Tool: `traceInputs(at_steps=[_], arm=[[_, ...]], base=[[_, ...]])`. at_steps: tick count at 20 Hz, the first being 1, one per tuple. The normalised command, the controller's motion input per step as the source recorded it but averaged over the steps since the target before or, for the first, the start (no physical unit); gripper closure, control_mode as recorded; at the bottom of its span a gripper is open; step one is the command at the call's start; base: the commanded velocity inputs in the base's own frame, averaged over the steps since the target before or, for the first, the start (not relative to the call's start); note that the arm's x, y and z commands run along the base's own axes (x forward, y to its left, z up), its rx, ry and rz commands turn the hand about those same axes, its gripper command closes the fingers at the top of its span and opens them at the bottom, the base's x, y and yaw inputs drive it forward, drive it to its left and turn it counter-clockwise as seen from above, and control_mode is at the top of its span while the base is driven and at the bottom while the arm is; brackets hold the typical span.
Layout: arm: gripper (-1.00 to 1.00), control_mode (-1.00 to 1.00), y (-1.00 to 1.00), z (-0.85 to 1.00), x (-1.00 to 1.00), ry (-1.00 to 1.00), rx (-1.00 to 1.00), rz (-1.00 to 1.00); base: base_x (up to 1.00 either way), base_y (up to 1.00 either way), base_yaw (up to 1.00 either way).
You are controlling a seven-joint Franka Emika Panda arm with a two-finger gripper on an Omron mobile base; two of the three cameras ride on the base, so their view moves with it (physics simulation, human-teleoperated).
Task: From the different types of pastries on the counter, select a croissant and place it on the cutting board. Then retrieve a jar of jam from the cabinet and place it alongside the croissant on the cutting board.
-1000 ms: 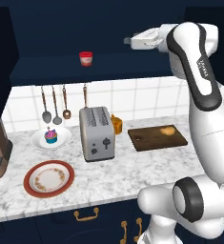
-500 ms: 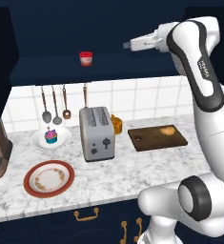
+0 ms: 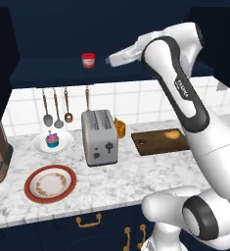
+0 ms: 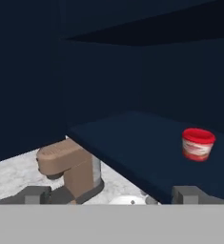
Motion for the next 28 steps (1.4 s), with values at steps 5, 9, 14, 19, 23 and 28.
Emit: traceInputs(at_steps=[5, 9, 14, 19, 23, 28], arm=[[-1.00, -1.00, 0.22, 0.00, -0.02, 0.09, -0.01, -0.25], [-1.00, -1.00, -0.01, 0.00, 0.00, 0.09, 0.00, -0.36], [-1.00, -1.00, -0.08, 0.00, 0.00, 0.05, 0.00, -0.38], [-1.00, -1.00, -0.05, 0.00, 0.00, 0.05, -0.01, -0.33], [-1.00, -1.00, 0.00, 0.00, 0.00, 0.03, -0.01, -0.07], [-1.00, -1.00, 0.00, -0.18, 0.26, 0.11, 0.00, 0.00]], base=[[0.00, 0.00, 0.00], [0.00, 0.00, 0.00], [0.00, 0.00, 0.00], [0.00, 0.00, 0.00], [0.00, 0.00, 0.00], [0.00, 0.00, 0.00]])
